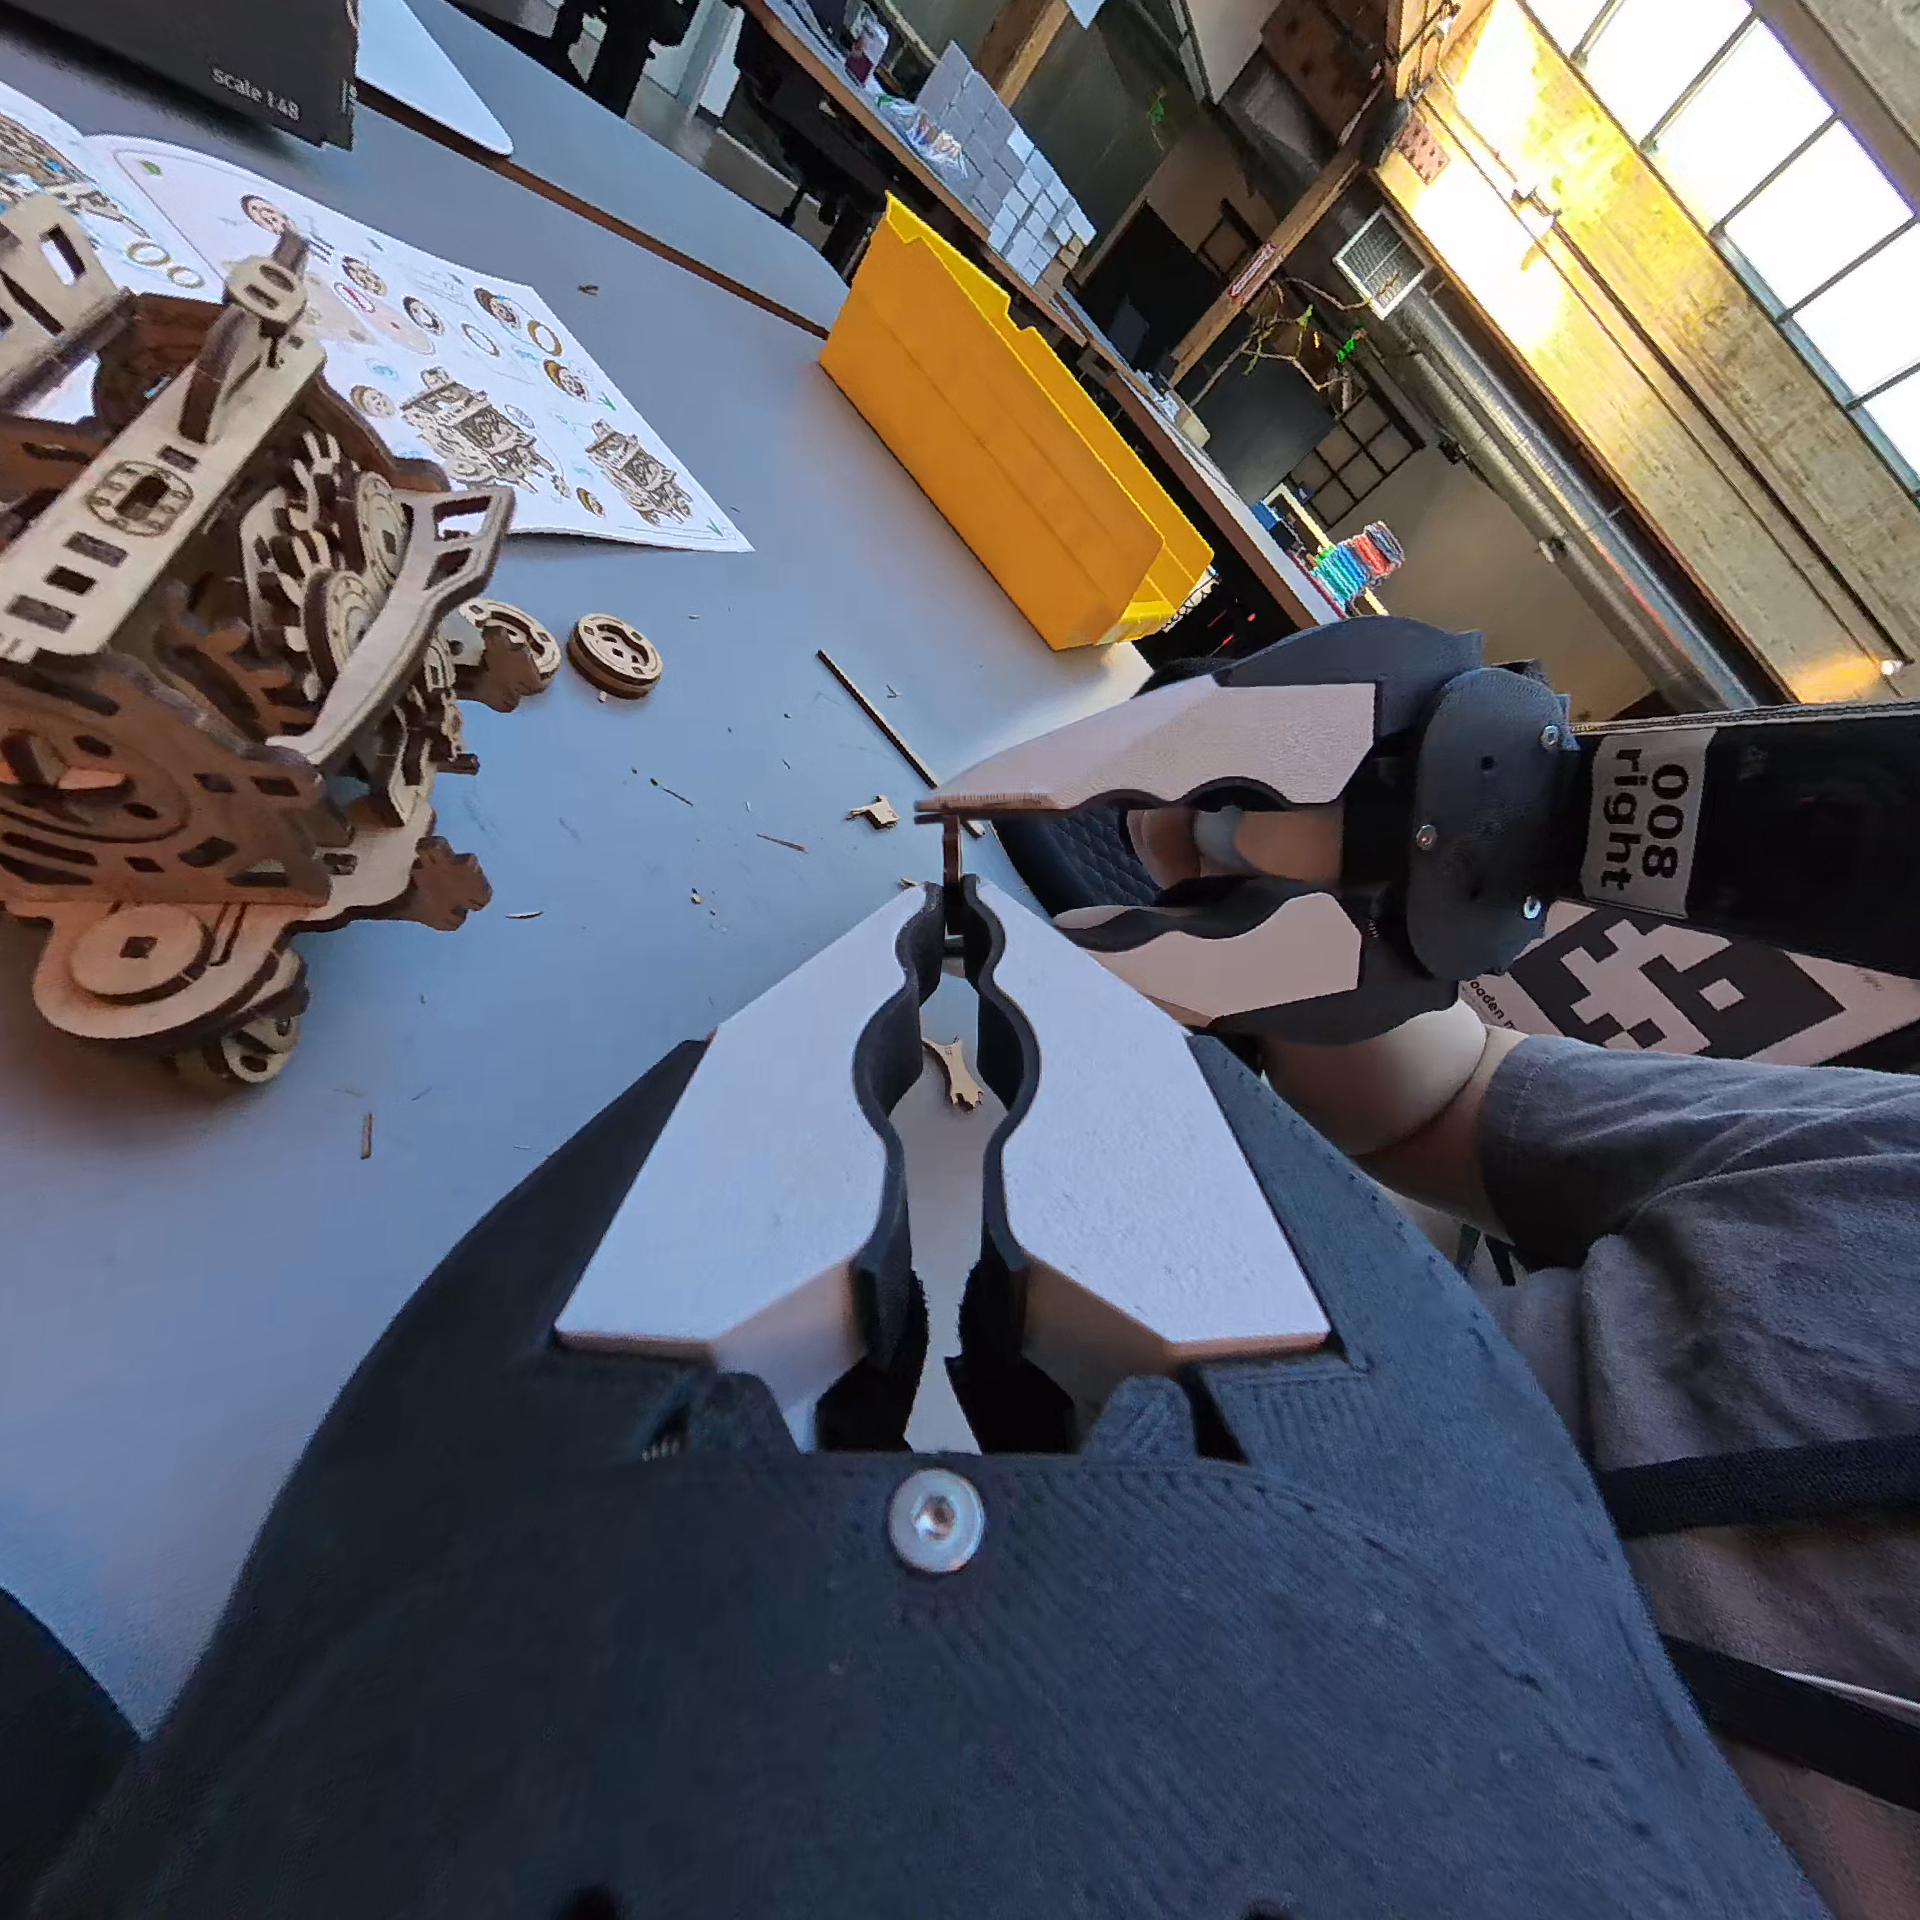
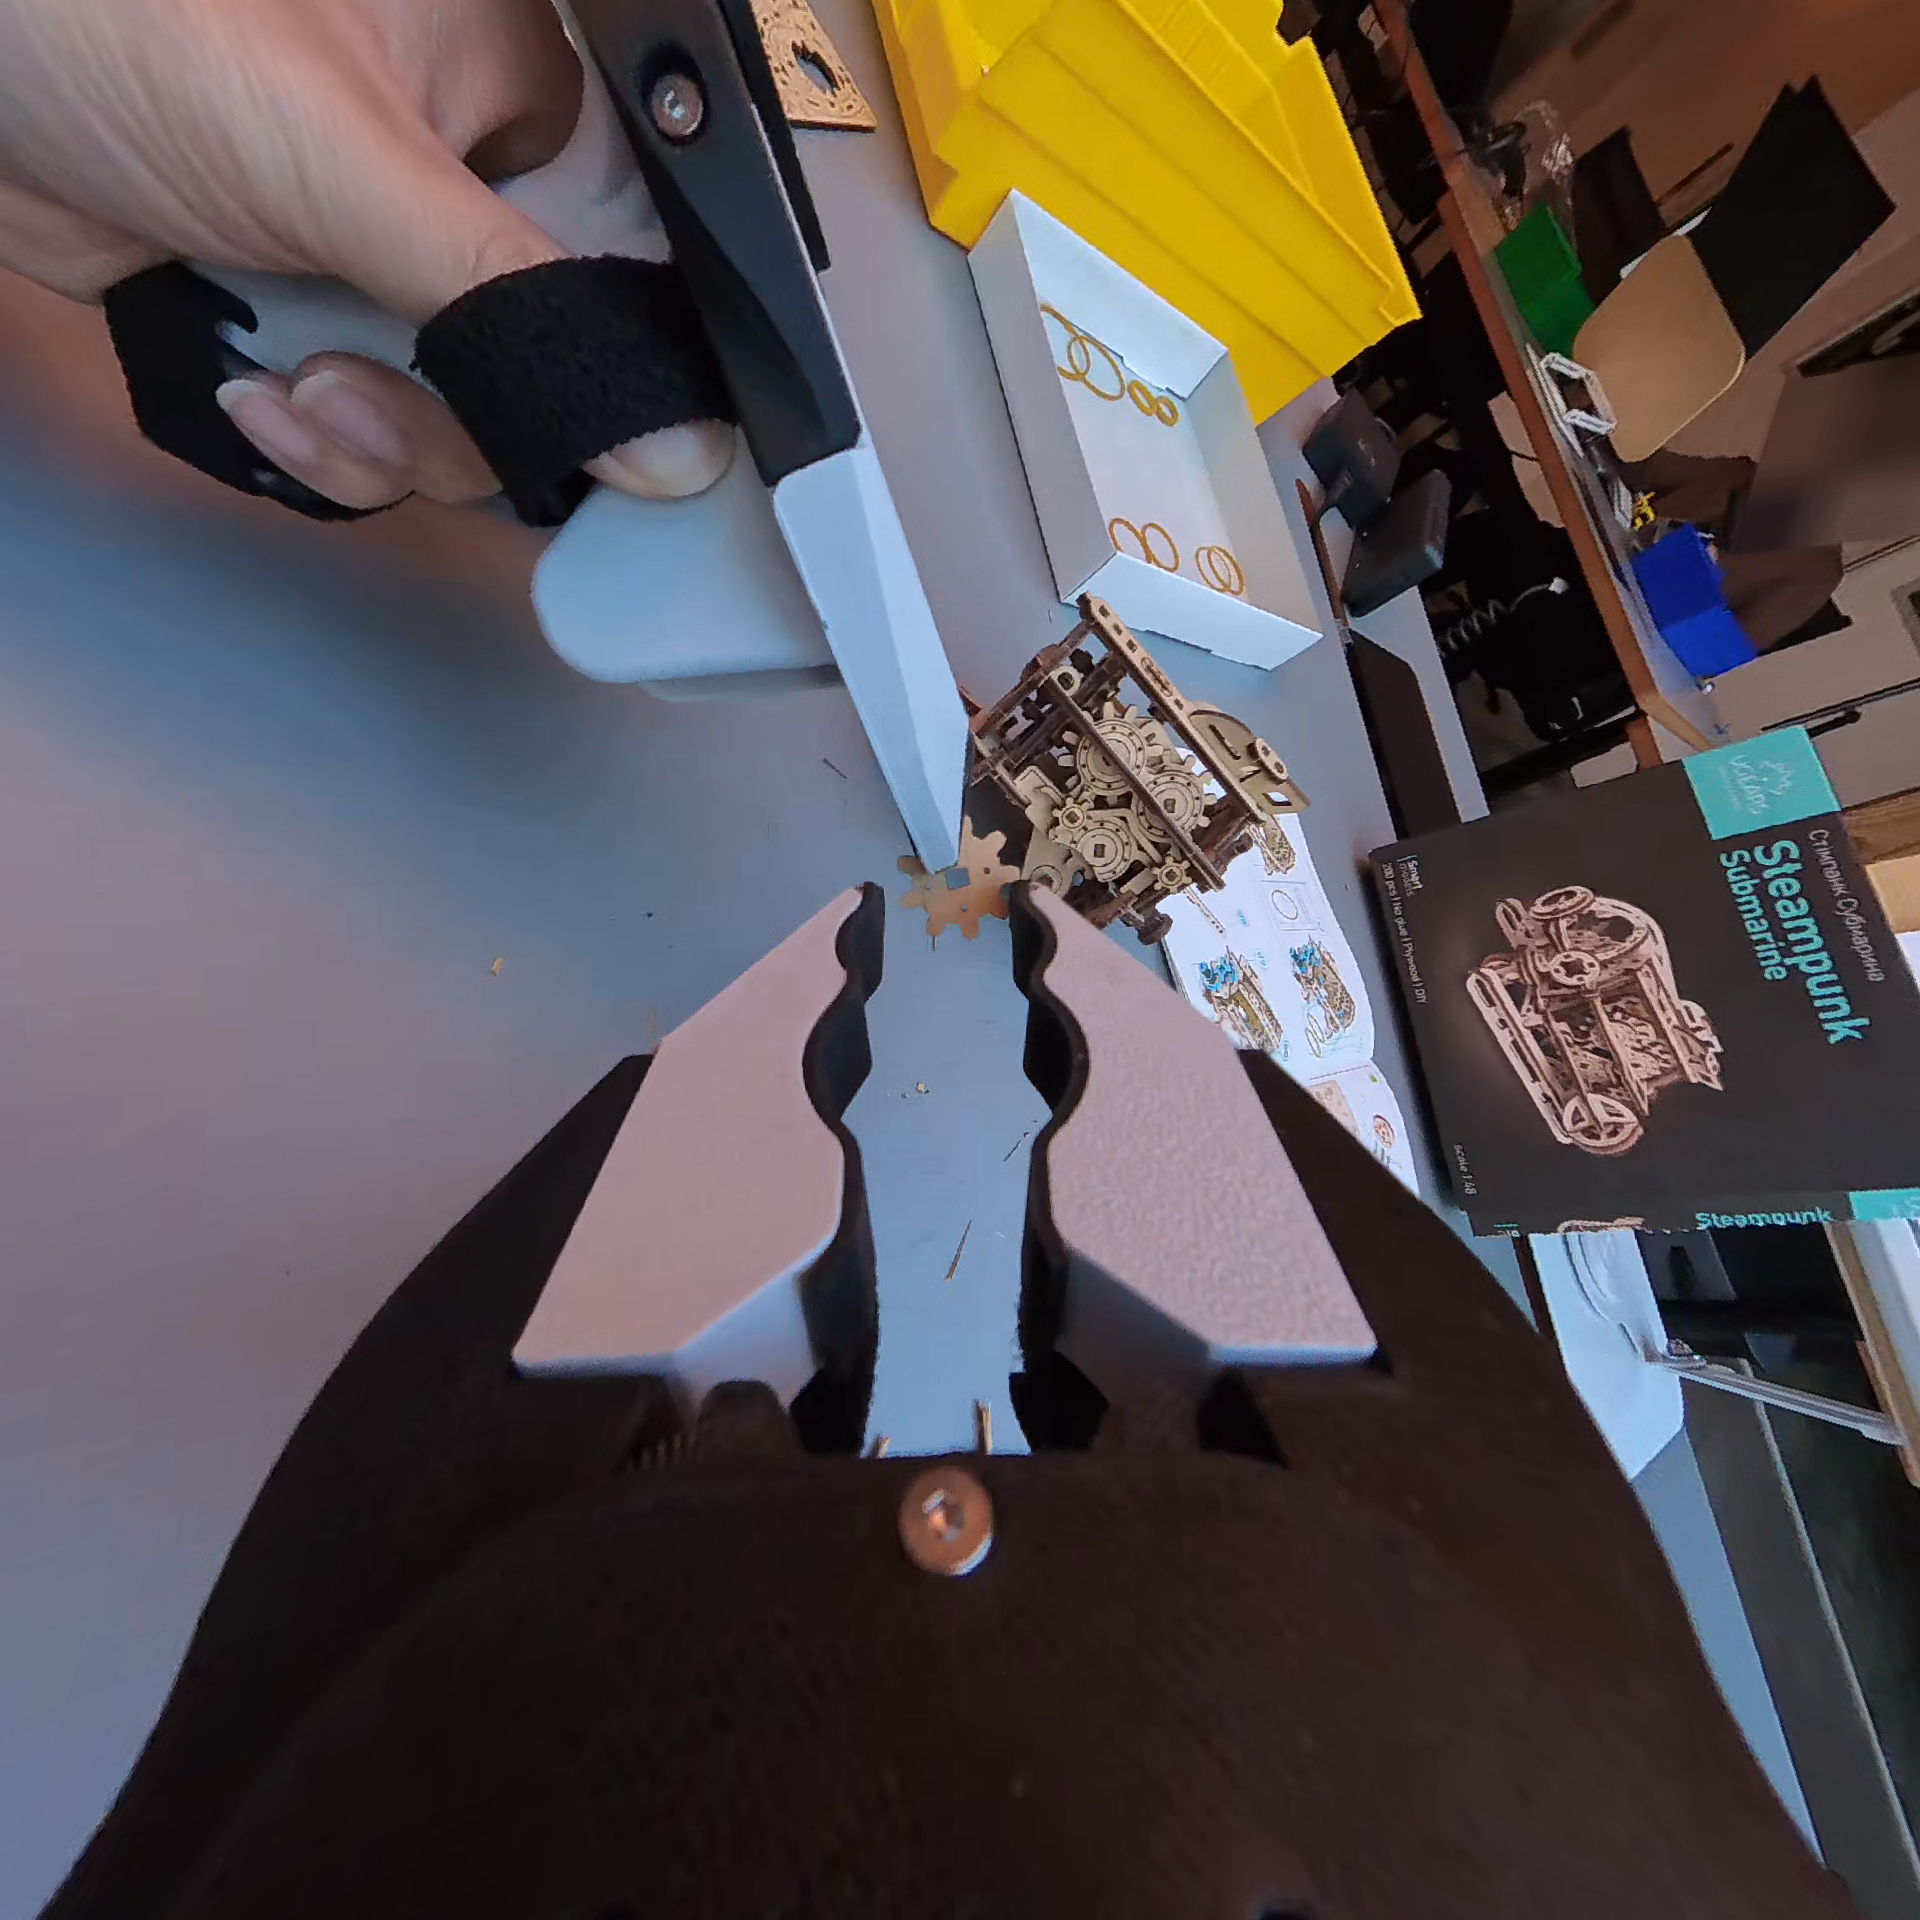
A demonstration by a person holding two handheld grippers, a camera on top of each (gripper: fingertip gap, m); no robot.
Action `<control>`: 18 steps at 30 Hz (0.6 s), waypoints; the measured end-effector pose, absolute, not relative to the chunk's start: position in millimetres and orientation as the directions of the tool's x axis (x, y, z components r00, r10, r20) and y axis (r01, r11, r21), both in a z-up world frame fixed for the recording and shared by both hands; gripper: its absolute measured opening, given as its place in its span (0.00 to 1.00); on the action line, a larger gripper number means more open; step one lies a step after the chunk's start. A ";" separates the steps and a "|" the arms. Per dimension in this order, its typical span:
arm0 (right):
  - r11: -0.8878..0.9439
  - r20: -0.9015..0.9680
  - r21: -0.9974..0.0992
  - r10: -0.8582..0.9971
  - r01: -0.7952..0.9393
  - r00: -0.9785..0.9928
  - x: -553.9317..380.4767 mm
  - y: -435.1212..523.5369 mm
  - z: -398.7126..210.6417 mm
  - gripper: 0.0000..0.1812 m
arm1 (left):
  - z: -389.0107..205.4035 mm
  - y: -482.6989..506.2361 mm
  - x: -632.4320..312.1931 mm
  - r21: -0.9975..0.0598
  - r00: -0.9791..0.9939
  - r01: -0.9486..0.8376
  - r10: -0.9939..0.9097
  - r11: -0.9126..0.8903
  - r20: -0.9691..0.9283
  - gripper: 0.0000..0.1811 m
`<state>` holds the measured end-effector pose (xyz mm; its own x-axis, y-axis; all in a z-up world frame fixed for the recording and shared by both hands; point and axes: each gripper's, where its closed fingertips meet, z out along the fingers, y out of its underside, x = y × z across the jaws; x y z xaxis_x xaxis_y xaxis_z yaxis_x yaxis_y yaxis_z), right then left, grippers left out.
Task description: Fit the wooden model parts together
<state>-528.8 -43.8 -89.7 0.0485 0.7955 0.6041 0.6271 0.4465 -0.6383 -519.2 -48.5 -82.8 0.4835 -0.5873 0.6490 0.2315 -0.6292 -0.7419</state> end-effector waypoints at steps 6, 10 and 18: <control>0.421 0.588 -0.647 0.807 0.636 0.063 -528.7 -43.1 -90.2 0.11 | -84.2 -49.1 -519.6 -0.743 0.487 0.229 -0.587 -0.629 0.647 0.00; 0.387 0.563 -0.665 0.822 0.638 0.089 -529.4 -42.1 -91.2 0.11 | -86.2 -47.8 -519.9 -0.745 0.502 0.227 -0.581 -0.627 0.641 0.01; 0.389 0.565 -0.675 0.819 0.627 0.100 -529.8 -39.9 -91.3 0.11 | -88.1 -45.6 -520.0 -0.744 0.515 0.230 -0.571 -0.627 0.640 0.01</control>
<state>-529.8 -39.9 -91.3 0.1002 0.8191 0.5648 0.6269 0.3888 -0.6751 -520.0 -45.6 -88.1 0.5146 -0.5708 0.6398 0.2302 -0.6268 -0.7444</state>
